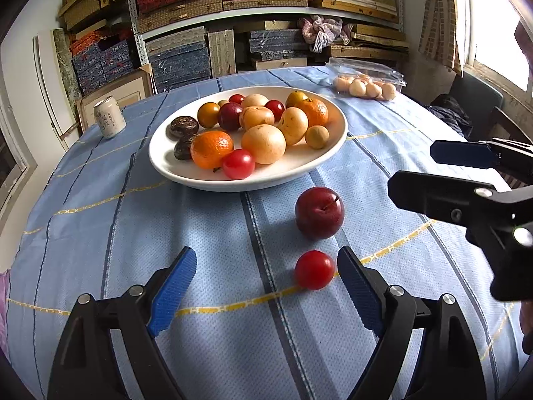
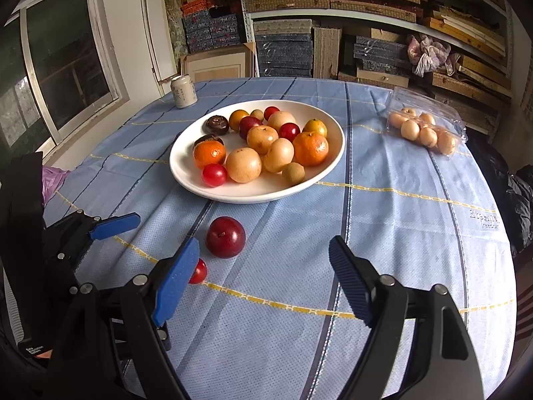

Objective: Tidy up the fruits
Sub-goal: 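Grasp a red tomato with the left gripper while the right gripper grasps a red plum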

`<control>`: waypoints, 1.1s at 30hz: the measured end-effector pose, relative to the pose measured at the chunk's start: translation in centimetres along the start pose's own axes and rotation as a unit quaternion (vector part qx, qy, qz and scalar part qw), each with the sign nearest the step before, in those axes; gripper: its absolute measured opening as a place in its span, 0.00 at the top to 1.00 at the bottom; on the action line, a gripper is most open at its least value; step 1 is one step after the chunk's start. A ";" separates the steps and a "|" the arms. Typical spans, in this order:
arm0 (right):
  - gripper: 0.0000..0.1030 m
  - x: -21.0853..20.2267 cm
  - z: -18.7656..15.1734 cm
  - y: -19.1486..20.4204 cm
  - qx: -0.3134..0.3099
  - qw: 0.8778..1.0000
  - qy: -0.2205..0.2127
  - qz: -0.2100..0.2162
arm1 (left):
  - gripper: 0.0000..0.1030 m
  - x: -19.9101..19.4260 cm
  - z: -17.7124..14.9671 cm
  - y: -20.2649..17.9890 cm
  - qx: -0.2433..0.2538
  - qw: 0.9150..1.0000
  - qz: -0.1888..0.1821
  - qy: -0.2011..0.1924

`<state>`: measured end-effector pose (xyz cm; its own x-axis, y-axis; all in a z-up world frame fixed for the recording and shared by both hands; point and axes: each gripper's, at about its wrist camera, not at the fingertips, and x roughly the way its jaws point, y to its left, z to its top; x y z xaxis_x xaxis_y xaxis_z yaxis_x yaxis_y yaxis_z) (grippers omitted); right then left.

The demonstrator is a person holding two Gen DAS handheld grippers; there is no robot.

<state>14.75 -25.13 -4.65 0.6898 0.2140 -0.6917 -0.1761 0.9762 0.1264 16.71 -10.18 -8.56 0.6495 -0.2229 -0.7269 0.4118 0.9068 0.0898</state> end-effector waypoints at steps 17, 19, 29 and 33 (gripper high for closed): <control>0.24 2.1 0.5 -0.4 -0.009 1.000 0.020 -0.012 | 0.15 1.1 -0.5 -0.8 0.022 1.000 -0.010 -0.001; 0.24 2.3 0.6 -0.4 -0.010 1.000 0.020 -0.012 | 0.15 1.0 -0.5 -1.2 0.030 0.999 -0.016 -0.002; 0.37 4.4 0.7 0.8 -0.038 0.998 0.053 -0.005 | 0.69 2.2 -0.5 -0.2 0.005 0.999 -0.040 0.032; 0.38 5.6 0.9 2.0 -0.059 0.996 0.063 -0.001 | 0.74 1.9 -0.8 -0.6 0.012 0.999 -0.038 0.030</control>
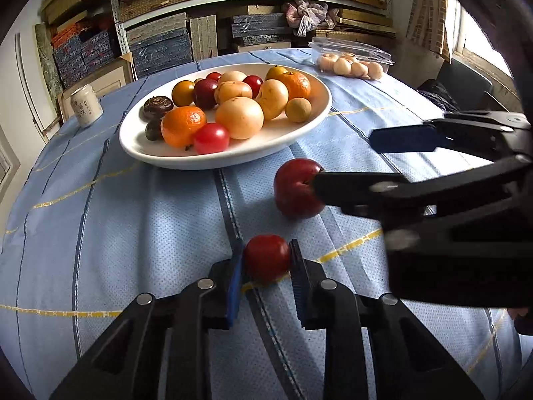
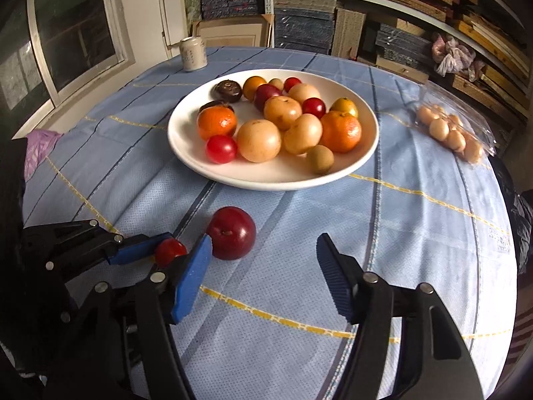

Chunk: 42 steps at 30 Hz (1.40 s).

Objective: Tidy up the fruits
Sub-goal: 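Grasp a red tomato with the left gripper while the right gripper grasps a red plum, then carry the tomato and plum over the plate and lower them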

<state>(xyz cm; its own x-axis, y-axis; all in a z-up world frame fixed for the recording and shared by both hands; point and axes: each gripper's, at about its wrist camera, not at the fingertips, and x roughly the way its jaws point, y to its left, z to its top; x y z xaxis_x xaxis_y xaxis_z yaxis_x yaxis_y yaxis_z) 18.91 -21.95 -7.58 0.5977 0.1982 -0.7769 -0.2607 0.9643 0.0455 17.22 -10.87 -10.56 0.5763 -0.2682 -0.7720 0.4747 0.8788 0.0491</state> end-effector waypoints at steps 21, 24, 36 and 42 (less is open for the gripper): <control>0.63 3.0 -0.4 0.0 0.019 1.000 0.019 0.008 | 0.75 -0.2 -0.2 0.9 -0.020 1.000 -0.006 0.001; 0.63 1.7 -0.9 -0.6 0.024 1.000 0.007 0.013 | 0.75 -0.5 -0.1 1.4 -0.027 1.000 -0.003 -0.001; 0.63 -4.9 -0.1 -2.4 0.030 0.998 -0.048 0.005 | 0.75 -5.4 1.9 3.9 -0.044 0.998 0.020 -0.047; 0.63 -7.0 2.0 -2.4 0.020 0.998 -0.065 0.003 | 0.75 -7.1 4.8 4.9 -0.040 0.996 0.035 -0.070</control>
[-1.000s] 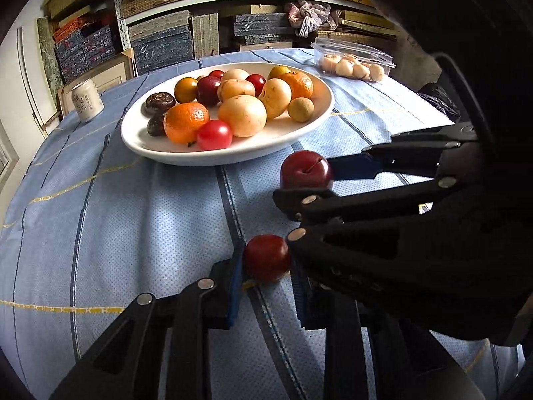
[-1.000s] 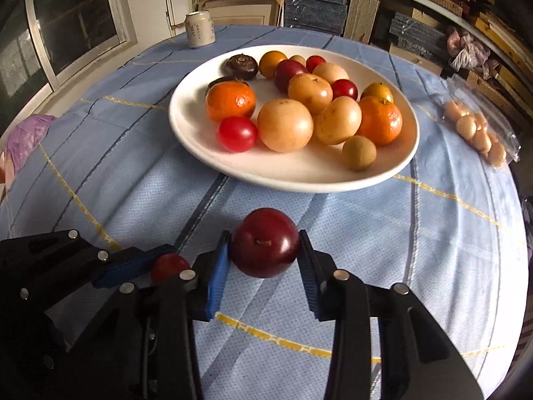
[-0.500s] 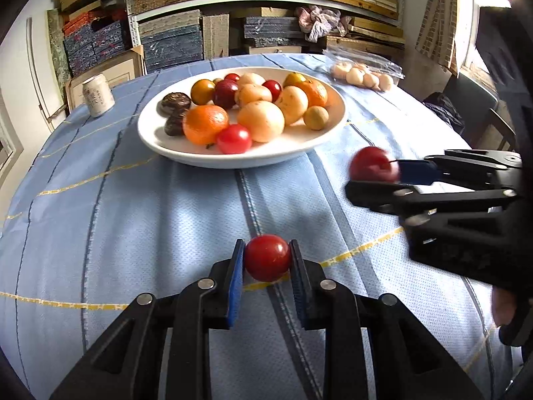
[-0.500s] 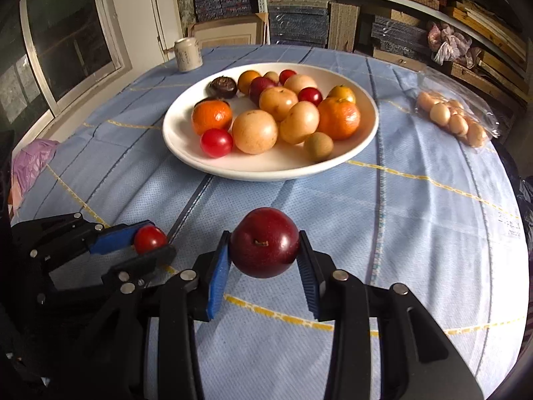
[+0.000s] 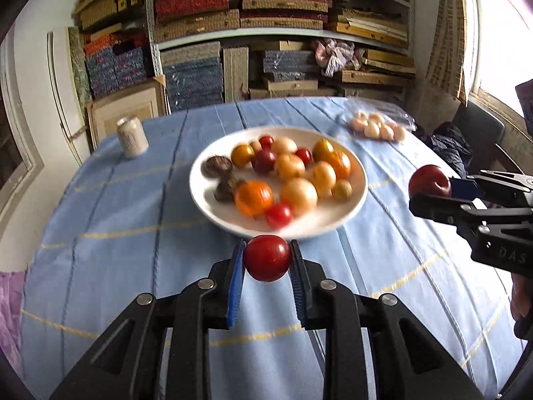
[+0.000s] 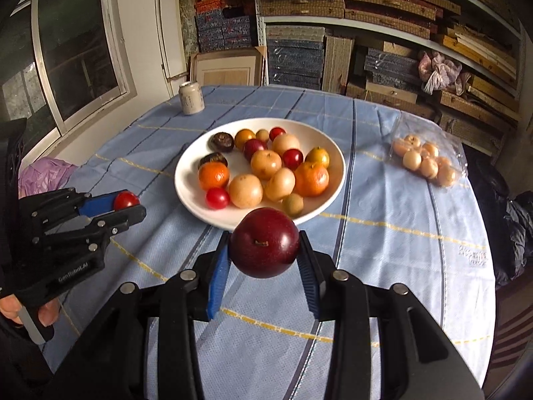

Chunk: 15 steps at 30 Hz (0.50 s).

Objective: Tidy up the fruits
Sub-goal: 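Carry the tomato and plum over the plate and lower them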

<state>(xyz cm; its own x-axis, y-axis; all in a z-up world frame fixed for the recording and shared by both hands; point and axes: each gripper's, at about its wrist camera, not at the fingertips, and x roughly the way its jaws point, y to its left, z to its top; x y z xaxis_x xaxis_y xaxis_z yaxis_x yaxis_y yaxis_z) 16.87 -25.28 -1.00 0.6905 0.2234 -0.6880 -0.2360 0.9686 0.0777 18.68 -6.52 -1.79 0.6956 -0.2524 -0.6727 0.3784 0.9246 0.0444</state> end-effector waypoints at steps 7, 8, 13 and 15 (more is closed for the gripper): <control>0.63 1.1 4.5 -0.5 0.001 1.000 -0.007 0.005 | 0.75 1.7 4.3 1.0 -0.003 1.000 0.006 -0.010; 0.63 1.6 5.2 -0.7 0.002 1.000 -0.005 0.005 | 0.75 2.2 4.7 1.2 -0.003 1.000 0.006 -0.008; 0.63 4.8 8.5 -1.9 0.006 1.000 0.007 -0.001 | 0.74 5.9 7.0 2.0 -0.008 1.000 0.014 0.005; 0.63 6.5 9.3 -2.6 0.008 1.000 0.015 -0.005 | 0.74 7.5 7.7 2.2 -0.008 1.000 0.016 0.011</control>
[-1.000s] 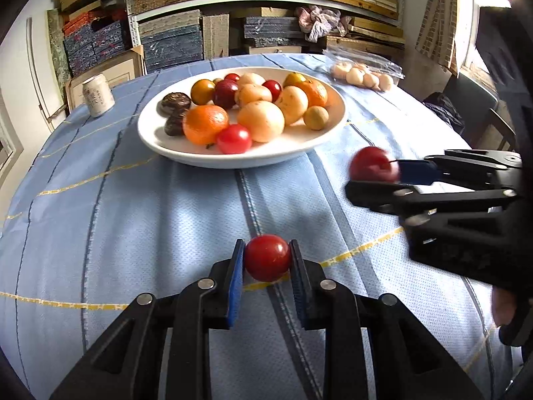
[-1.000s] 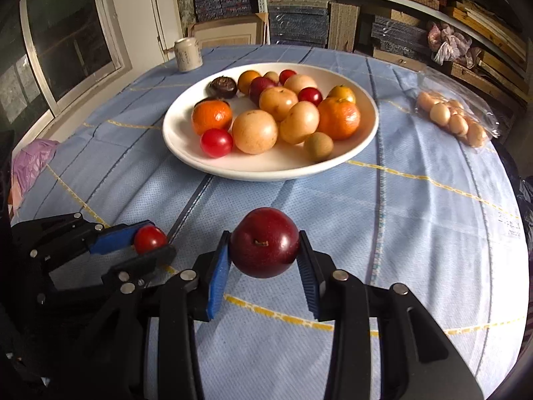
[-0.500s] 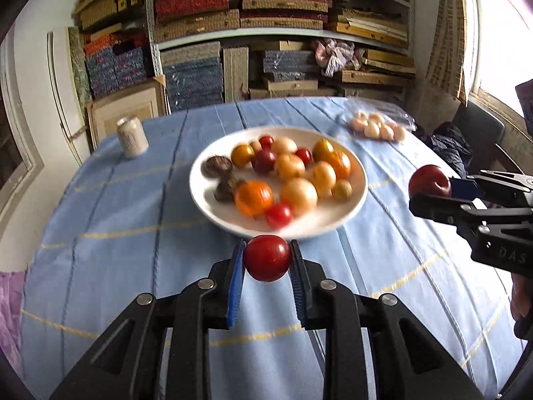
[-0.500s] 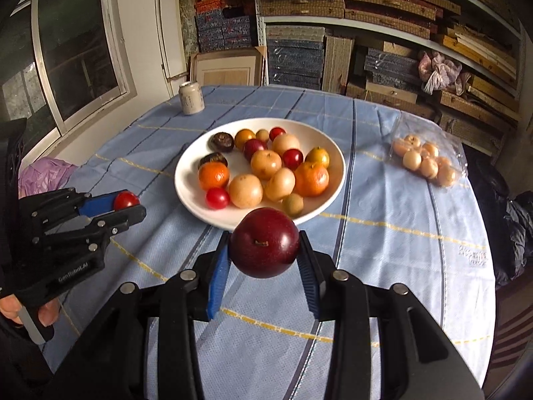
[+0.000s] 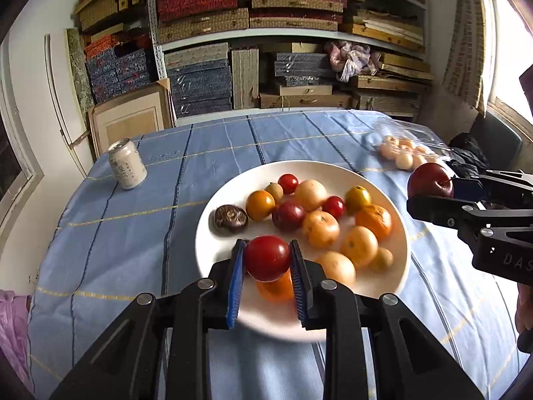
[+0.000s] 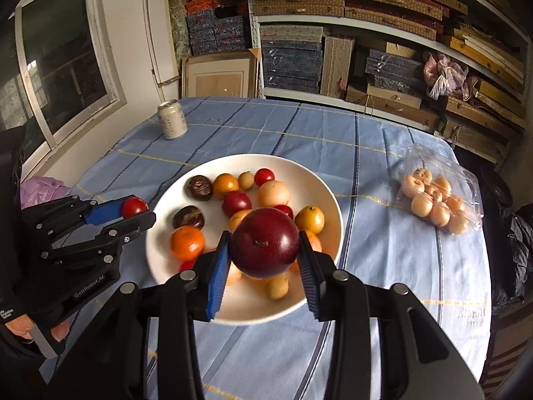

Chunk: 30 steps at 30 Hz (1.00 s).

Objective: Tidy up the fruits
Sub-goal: 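Carry the tomato and plum over the plate and lower them, then open both grippers to release the tomato and plum onto the plate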

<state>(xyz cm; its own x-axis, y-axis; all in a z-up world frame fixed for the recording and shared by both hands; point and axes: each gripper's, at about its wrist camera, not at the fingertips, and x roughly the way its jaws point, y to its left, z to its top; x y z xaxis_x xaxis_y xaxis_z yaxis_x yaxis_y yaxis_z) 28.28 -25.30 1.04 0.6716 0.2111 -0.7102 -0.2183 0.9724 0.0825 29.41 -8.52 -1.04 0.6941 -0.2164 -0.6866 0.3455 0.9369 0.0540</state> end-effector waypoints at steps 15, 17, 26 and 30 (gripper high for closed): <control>0.20 5.1 1.5 -2.1 0.014 1.000 -0.017 -0.011 | 0.22 6.1 1.2 1.6 -0.018 0.999 0.022 0.022; 0.20 4.5 1.1 -2.4 0.026 0.999 -0.020 -0.003 | 0.18 5.5 1.0 1.7 -0.023 0.999 0.022 0.020; 0.20 -1.3 -2.9 -1.4 0.050 0.998 -0.038 0.014 | 0.07 -0.6 -2.0 0.8 -0.026 1.000 0.014 0.000; 0.20 -4.6 -5.5 -0.5 0.064 0.997 -0.045 0.011 | 0.04 -4.0 -4.4 0.2 -0.019 1.000 0.016 -0.011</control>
<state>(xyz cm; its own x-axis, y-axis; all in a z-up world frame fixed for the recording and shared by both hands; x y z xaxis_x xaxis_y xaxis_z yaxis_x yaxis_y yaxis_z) 21.42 -27.32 0.38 0.7294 0.2351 -0.6424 -0.1461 0.9710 0.1894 23.91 -6.28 -1.52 0.7186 -0.1919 -0.6684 0.2987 0.9532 0.0474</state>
